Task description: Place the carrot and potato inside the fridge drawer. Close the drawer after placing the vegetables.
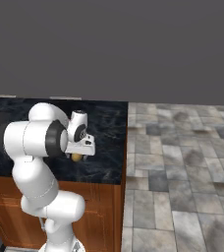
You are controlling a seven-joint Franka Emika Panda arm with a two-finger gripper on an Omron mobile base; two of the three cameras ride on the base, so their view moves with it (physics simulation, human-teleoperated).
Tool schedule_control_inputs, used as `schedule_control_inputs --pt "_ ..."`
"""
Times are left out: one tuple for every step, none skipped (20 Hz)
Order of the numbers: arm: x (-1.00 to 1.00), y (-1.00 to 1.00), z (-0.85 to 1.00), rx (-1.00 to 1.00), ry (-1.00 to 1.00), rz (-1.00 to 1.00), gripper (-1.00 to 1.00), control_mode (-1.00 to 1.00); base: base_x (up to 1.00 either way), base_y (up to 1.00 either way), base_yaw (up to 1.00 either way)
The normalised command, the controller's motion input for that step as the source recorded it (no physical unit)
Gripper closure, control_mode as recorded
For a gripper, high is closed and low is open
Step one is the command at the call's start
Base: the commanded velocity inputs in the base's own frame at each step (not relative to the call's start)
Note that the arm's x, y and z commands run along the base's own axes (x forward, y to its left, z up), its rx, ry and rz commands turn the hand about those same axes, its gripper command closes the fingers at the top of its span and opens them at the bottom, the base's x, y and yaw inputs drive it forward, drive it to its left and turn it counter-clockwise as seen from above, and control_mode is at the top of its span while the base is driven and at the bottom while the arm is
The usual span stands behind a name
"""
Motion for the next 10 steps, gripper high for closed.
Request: schedule_control_inputs --pt "0.31 0.04 -0.14 0.00 0.02 -0.02 -1.00 -1.00 0.00 0.00 0.00" --pt "0.24 0.00 -0.17 0.00 0.01 -0.01 -1.00 -1.00 0.00 0.00 0.00" --pt "0.09 0.00 -0.24 0.00 0.00 0.00 -1.00 -1.00 0.00 0.00 0.00" --pt "0.00 0.00 -0.27 0.00 0.00 0.00 -1.00 -1.00 0.00 0.00 0.00" --pt "0.00 0.01 -0.32 0.00 0.00 0.00 -1.00 -1.00 0.00 0.00 0.00" --pt "-0.09 0.00 -0.45 0.00 0.00 0.00 1.00 -1.00 0.00 0.00 0.00" --pt "-0.21 0.00 -0.45 0.00 0.00 0.00 1.00 -1.00 0.00 0.00 0.00" --pt "-0.22 0.00 -0.43 0.00 0.00 0.00 1.00 -1.00 0.00 0.00 0.00" --pt "-0.34 0.00 -0.43 0.00 -0.01 0.00 1.00 -1.00 0.00 0.00 0.00" --pt "-0.30 0.00 -0.38 0.00 0.00 0.00 1.00 -1.00 0.00 0.00 0.00"
